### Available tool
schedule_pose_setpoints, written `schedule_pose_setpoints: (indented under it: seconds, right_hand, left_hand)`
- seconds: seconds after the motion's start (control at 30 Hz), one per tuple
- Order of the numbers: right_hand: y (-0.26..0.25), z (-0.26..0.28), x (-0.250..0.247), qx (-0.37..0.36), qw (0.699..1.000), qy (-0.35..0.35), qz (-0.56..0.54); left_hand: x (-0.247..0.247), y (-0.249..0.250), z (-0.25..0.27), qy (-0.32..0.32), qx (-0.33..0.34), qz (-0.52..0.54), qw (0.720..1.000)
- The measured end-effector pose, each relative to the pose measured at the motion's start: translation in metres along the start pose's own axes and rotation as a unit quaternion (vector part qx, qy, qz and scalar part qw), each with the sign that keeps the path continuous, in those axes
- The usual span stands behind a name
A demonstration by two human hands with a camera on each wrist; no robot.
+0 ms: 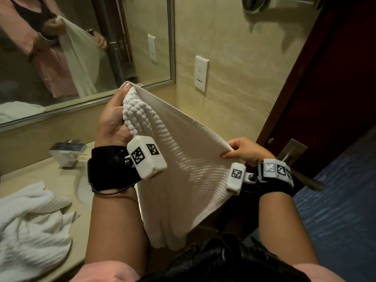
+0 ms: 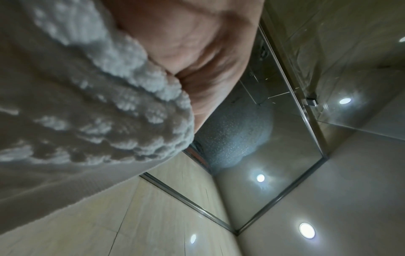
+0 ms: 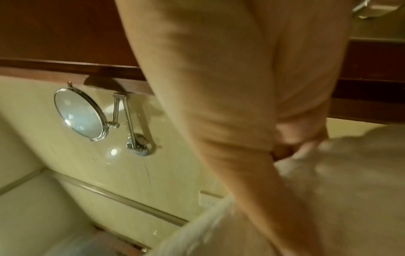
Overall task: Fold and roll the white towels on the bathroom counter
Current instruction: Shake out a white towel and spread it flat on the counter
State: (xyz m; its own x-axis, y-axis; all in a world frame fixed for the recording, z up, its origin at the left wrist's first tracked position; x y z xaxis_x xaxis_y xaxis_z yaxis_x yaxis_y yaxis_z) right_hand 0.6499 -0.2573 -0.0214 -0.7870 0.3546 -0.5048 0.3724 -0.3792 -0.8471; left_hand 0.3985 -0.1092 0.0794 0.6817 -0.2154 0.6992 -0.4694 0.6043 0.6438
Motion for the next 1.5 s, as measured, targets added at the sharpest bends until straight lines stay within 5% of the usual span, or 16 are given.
schedule_pose_setpoints:
  seconds: [0.13, 0.27, 0.5, 0.83, 1.03, 1.33, 1.5]
  right_hand:
    - [0.005, -0.009, -0.018, 0.011, 0.978, 0.195, 0.071]
    - [-0.008, 0.007, -0.046, 0.014, 0.893, 0.437, 0.105]
    - [-0.035, 0.022, -0.054, 0.001, 0.793, 0.609, 0.0]
    - [-0.101, -0.024, -0.025, -0.072, 0.759, 0.64, -0.095]
    - [-0.135, -0.051, -0.025, -0.105, 0.736, 0.657, -0.126]
    - [-0.131, -0.1, -0.008, -0.013, 0.824, 0.566, 0.028]
    - [-0.131, -0.149, 0.006, -0.006, 0.839, 0.543, 0.046]
  left_hand:
    - [-0.002, 0.004, 0.005, -0.007, 0.046, -0.036, 0.998]
    - [-0.01, 0.021, 0.005, 0.009, 0.144, -0.098, 0.985]
    - [-0.045, 0.044, -0.001, 0.074, 0.26, -0.346, 0.899]
    - [-0.098, 0.099, -0.019, 0.105, 0.329, -0.521, 0.78]
    - [-0.1, 0.13, -0.025, 0.101, 0.359, -0.483, 0.792]
    - [-0.124, 0.143, -0.084, 0.134, 0.344, -0.498, 0.784]
    - [-0.146, 0.153, -0.125, 0.197, 0.348, -0.537, 0.743]
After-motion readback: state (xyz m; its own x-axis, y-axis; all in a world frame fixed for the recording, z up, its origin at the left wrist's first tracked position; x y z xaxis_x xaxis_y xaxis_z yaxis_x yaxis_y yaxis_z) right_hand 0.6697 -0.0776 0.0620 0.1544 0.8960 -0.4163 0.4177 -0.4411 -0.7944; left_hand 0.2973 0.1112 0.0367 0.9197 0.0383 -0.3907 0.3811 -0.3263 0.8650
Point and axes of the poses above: each hand's wrist, its own z-axis away from the middle knuckle, its own x-axis out of the palm, y = z × x, the point moved 7 cm from there along -z, towards the middle knuckle, and after that the axes turned 13 degrees about y, right-handed, at the moved point
